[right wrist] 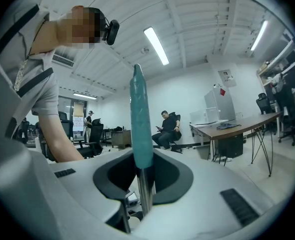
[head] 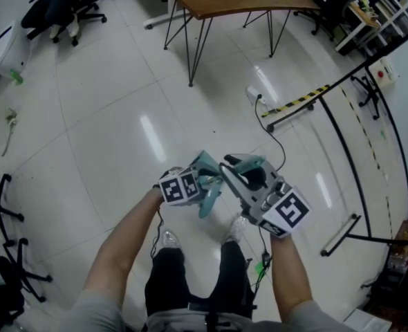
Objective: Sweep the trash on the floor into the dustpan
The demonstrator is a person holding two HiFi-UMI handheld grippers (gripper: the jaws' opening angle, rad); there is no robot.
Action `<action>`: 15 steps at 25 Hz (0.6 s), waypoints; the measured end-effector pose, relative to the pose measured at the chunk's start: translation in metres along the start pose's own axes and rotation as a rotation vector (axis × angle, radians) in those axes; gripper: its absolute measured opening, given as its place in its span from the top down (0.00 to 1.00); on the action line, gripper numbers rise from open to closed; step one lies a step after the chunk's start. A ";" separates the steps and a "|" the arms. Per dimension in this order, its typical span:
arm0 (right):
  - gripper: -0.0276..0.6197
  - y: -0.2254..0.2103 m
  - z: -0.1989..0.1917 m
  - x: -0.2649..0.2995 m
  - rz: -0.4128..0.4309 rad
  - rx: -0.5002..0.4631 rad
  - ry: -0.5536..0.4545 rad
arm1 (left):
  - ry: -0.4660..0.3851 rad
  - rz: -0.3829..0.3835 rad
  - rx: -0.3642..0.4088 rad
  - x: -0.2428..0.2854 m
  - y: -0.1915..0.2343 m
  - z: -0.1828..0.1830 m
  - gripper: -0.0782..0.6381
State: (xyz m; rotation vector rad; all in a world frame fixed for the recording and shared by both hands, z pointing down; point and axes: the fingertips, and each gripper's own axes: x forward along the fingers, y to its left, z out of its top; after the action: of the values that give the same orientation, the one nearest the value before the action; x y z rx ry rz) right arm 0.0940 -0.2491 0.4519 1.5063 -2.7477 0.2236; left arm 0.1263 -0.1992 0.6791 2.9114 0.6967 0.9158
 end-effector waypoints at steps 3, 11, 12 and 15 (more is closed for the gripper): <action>0.85 0.001 0.003 -0.001 0.006 0.001 0.001 | 0.011 -0.013 -0.008 0.000 -0.003 0.001 0.55; 0.85 0.008 0.000 -0.003 0.007 -0.002 -0.004 | 0.016 -0.008 -0.045 0.001 -0.006 -0.003 0.62; 0.85 0.008 -0.001 -0.003 0.008 -0.006 0.001 | 0.019 -0.016 -0.061 0.002 -0.008 -0.004 0.62; 0.85 0.005 -0.002 -0.002 -0.024 -0.003 0.018 | 0.022 -0.011 -0.141 0.003 -0.009 -0.010 0.58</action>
State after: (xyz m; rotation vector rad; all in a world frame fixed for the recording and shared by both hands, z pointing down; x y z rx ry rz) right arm 0.0902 -0.2447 0.4534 1.5276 -2.7136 0.2316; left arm 0.1190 -0.1911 0.6873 2.7762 0.6217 0.9564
